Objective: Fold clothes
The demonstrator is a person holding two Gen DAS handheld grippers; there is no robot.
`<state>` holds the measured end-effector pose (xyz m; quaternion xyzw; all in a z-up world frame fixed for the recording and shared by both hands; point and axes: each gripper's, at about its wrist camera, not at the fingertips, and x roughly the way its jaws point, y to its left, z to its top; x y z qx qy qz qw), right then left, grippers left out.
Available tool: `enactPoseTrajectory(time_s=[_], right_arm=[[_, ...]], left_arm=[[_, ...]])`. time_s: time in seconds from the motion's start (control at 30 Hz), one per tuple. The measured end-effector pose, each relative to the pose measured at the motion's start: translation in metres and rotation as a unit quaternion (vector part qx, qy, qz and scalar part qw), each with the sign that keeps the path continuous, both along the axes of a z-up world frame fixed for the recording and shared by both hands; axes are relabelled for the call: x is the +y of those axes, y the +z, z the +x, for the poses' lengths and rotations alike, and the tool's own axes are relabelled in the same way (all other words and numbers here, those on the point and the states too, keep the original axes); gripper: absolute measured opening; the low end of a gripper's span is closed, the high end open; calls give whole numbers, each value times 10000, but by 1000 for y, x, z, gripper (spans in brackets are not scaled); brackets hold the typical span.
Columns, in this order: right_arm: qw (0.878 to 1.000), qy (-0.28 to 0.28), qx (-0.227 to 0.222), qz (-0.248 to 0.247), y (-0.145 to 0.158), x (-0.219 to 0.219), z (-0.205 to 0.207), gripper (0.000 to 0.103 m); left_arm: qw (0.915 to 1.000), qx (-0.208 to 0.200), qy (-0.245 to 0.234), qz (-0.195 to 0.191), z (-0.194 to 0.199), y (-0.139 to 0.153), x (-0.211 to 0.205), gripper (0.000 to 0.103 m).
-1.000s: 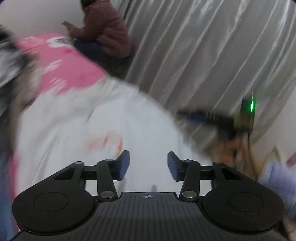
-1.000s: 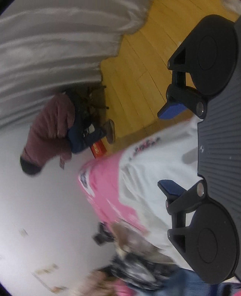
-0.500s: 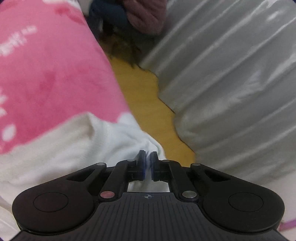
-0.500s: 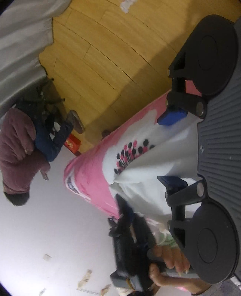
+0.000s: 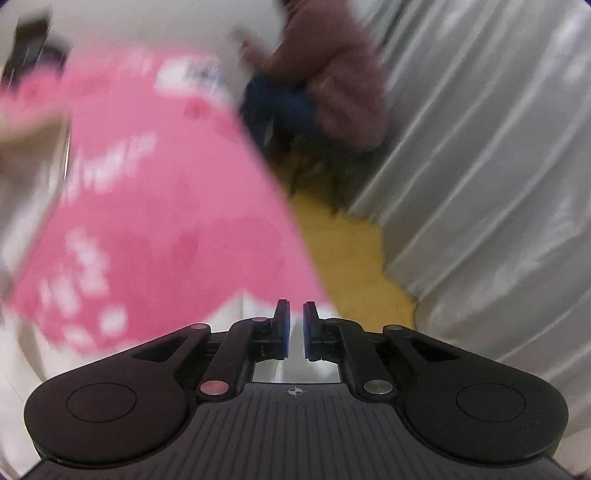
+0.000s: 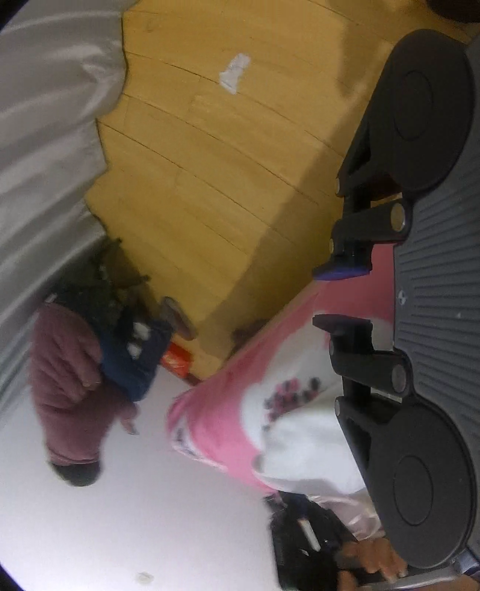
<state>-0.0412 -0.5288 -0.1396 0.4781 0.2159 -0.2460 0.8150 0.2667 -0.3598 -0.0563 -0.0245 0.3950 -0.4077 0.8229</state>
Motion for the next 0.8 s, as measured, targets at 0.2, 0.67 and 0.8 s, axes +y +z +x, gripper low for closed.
enactPoseTrajectory(time_s=[0.2, 0.67, 0.8], right_arm=[[9778, 1467, -836, -1245, 52, 34, 10, 26], [9821, 1135, 115, -1499, 39, 59, -15, 41], [9739, 1137, -611, -1869, 55, 65, -19, 42]], left_arm=[[9752, -93, -2171, 417, -58, -13, -6, 7], [9912, -1133, -515, 460, -34, -28, -20, 6], [9929, -499, -1077, -117, -48, -24, -6, 6]])
